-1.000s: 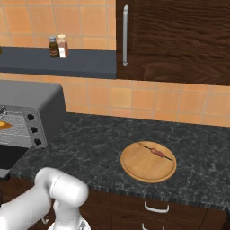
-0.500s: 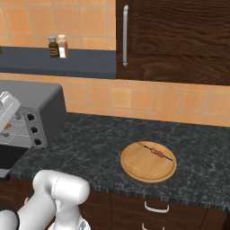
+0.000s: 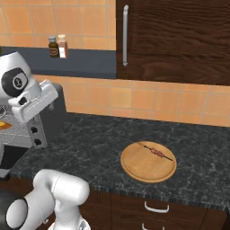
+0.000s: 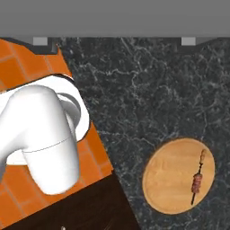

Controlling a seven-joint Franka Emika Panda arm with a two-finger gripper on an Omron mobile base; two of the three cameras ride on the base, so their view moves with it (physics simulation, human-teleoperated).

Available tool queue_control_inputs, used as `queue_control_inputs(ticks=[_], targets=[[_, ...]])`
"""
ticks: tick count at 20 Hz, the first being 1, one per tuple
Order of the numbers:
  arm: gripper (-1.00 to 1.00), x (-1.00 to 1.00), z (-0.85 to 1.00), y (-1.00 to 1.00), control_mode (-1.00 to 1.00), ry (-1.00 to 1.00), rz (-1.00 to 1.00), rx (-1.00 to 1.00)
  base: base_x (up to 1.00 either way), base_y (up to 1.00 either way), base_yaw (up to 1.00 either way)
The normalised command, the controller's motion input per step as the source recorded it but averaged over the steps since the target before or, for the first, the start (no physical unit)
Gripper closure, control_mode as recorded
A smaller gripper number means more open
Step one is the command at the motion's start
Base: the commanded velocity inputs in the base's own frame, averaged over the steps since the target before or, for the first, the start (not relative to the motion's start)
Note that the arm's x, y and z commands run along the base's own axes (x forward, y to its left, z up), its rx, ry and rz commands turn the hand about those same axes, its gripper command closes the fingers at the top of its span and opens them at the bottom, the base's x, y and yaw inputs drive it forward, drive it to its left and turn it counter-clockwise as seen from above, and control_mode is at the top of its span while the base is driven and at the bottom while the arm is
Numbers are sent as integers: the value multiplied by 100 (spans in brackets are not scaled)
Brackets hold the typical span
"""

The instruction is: Pick up the kebab skewer and baguette bread, and place them inside the toaster oven. Close the toaster oven door and start by setting the timer.

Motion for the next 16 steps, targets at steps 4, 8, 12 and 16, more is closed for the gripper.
queue_control_inputs(ticks=[4,8,12,16], targets=[[-100,0,-8,-100,-100,6,-26,12,0,0,0],[-100,0,-12,-100,-100,10,-28,10,0,0,0],[-100,4,-8,-100,-100,9,-27,8,0,0,0],[-100,15,-37,-91,-100,4,-17,7,0,0,0]])
